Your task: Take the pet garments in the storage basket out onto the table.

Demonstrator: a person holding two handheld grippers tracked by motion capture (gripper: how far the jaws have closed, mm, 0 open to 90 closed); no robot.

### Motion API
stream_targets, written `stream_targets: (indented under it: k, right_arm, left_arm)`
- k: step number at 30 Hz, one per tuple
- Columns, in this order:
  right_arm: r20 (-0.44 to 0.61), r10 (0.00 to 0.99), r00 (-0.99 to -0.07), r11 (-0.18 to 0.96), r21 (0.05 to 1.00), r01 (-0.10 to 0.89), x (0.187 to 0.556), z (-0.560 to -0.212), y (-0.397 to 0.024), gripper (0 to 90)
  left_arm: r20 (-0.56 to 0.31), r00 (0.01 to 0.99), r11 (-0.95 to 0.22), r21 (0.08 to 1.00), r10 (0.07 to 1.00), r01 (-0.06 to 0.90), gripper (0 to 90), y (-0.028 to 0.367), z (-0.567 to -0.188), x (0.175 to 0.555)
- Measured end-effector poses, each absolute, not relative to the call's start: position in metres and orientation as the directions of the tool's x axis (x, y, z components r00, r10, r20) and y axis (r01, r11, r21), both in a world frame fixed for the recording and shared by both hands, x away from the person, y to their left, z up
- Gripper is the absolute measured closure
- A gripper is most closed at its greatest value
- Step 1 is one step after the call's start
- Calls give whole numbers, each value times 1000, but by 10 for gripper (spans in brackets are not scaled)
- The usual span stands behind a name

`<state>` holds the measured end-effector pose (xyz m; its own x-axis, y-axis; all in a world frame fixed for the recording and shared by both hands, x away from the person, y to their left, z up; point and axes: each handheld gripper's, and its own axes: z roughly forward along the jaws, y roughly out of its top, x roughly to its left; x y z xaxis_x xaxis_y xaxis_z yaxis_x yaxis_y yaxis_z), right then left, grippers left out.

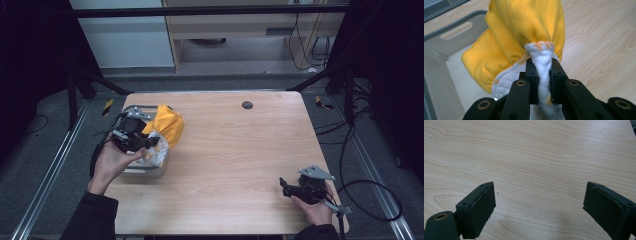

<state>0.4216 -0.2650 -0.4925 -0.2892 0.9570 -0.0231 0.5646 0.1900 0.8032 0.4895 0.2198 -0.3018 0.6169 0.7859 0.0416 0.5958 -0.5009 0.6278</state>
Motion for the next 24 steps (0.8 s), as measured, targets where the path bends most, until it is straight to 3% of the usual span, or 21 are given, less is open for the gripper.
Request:
stream_targets:
  k: [24]
  right_arm:
    - [-24, 958, -286, 187, 809, 558, 421, -492, -266, 103]
  left_arm:
    - [58, 714, -588, 618, 697, 523, 804, 169, -301, 480]
